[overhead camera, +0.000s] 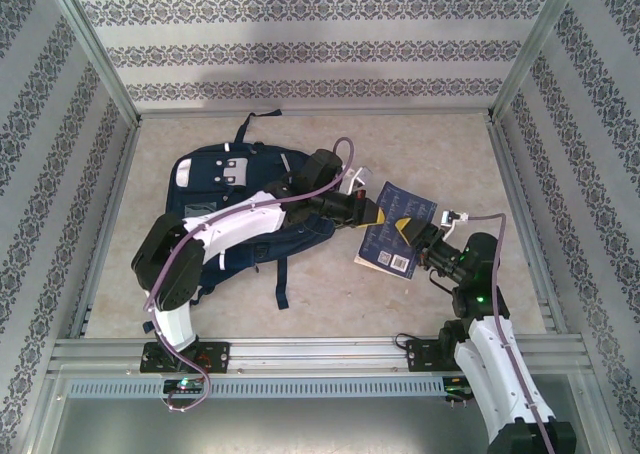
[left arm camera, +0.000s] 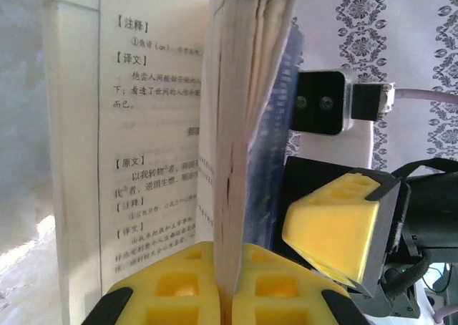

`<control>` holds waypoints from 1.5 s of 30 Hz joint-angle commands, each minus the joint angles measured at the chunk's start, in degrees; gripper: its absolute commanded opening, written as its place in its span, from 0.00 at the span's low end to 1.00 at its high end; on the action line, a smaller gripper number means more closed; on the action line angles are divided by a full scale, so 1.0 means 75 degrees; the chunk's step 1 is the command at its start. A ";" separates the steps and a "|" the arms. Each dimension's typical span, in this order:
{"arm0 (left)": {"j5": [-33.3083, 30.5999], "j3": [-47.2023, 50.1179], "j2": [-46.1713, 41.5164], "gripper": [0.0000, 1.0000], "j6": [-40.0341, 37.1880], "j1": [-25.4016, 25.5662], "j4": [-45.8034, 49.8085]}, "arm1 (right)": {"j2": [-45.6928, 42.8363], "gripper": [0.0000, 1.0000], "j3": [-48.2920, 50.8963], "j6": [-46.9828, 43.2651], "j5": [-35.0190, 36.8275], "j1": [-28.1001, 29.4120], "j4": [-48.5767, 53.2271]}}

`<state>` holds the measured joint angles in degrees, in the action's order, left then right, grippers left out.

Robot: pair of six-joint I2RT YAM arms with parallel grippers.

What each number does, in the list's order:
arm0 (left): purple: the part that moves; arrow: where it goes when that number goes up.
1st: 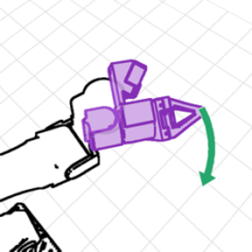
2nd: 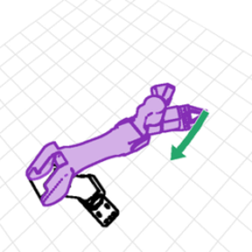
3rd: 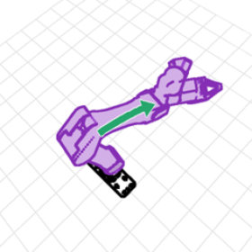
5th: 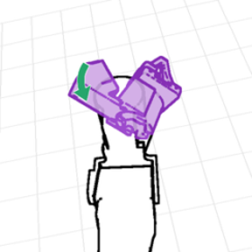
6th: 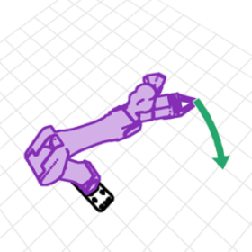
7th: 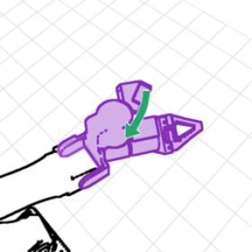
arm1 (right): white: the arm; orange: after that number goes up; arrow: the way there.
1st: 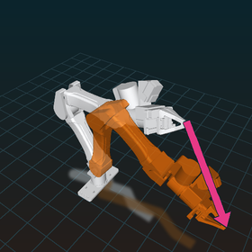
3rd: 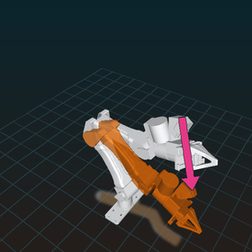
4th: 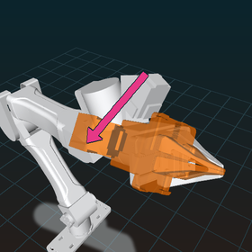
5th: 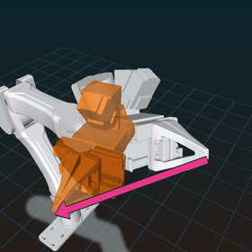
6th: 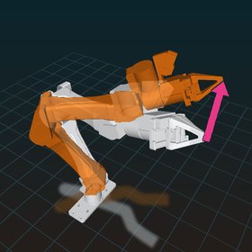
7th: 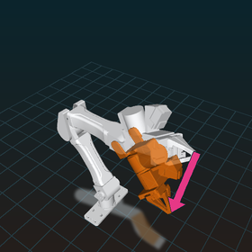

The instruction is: Pack the student bag

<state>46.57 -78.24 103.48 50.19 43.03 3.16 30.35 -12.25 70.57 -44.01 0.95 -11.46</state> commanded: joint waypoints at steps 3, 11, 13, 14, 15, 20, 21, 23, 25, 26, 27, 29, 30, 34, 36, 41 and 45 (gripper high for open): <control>-0.0020 0.0049 -0.0340 0.12 -0.0242 -0.0059 0.0109 | -0.0086 0.26 -0.0123 0.0125 0.0155 0.0231 -0.0405; -0.0759 0.0376 -0.0941 0.66 -0.0945 -0.0427 0.1354 | -0.0324 0.00 -0.0667 -0.0695 0.0003 0.0339 0.0203; -0.0720 0.0584 -0.1141 0.72 -0.0989 -0.0601 0.1340 | -0.0304 0.00 -0.0854 -0.0856 -0.0276 0.0408 0.0031; -0.0597 0.0669 -0.1210 0.75 -0.0965 -0.0670 0.1241 | -0.0292 0.00 -0.0907 -0.0886 -0.0413 0.0449 -0.0100; -0.0375 0.0760 -0.1266 0.77 -0.0912 -0.0736 0.1048 | -0.0261 0.00 -0.0944 -0.0909 -0.0558 0.0511 -0.0211; 0.0927 0.1099 -0.1522 0.81 -0.0427 -0.0791 -0.0316 | -0.0227 0.00 -0.1448 -0.1021 -0.0896 0.1048 -0.0544; 0.1147 0.1191 -0.1578 0.80 -0.0246 -0.0791 -0.0688 | -0.0221 0.00 -0.1530 -0.1080 -0.0916 0.1221 -0.0544; 0.1376 0.1298 -0.1702 0.77 -0.0040 -0.0791 -0.1143 | -0.0215 0.00 -0.1676 -0.1195 -0.0932 0.1520 -0.0548; 0.1699 0.1582 -0.1830 0.74 0.0385 -0.0791 -0.2041 | -0.0255 0.00 -0.1786 -0.1251 -0.0876 0.1741 -0.0540; 0.1833 0.1723 -0.1880 0.72 0.0655 -0.0797 -0.2519 | -0.0286 0.00 -0.1828 -0.1273 -0.0805 0.1812 -0.0515; 0.1947 0.1878 -0.1930 0.70 0.0974 -0.0791 -0.3068 | -0.0297 0.00 -0.1877 -0.1295 -0.0733 0.1840 -0.0449; 0.2045 0.2114 -0.2009 0.65 0.1449 -0.0791 -0.3849 | -0.0288 0.00 -0.1950 -0.1333 -0.0611 0.1858 -0.0313; 0.2070 0.2197 -0.2059 0.63 0.1572 -0.0791 -0.4084 | -0.0281 0.00 -0.1972 -0.1334 -0.0573 0.1858 -0.0293; 0.2175 0.2450 -0.2278 0.50 0.1929 -0.0725 -0.4850 | -0.0178 0.00 -0.2064 -0.1398 -0.0406 0.1862 -0.0153; 0.2226 0.2541 -0.2373 0.41 0.2065 -0.0655 -0.5145 | -0.0127 0.00 -0.2123 -0.1411 -0.0350 0.1855 -0.0128; 0.2240 0.2666 -0.2558 0.17 0.1964 -0.0499 -0.5320 | 0.0043 0.00 -0.2212 -0.1382 -0.0344 0.1874 -0.0155; 0.2140 0.2720 -0.2592 0.00 0.2098 -0.0487 -0.5635 | -0.0006 0.00 -0.2234 -0.1484 -0.0128 0.1867 0.0158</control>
<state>61.36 -58.43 86.13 65.06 38.24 -32.42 30.50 -27.29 61.06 -47.05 14.41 -10.41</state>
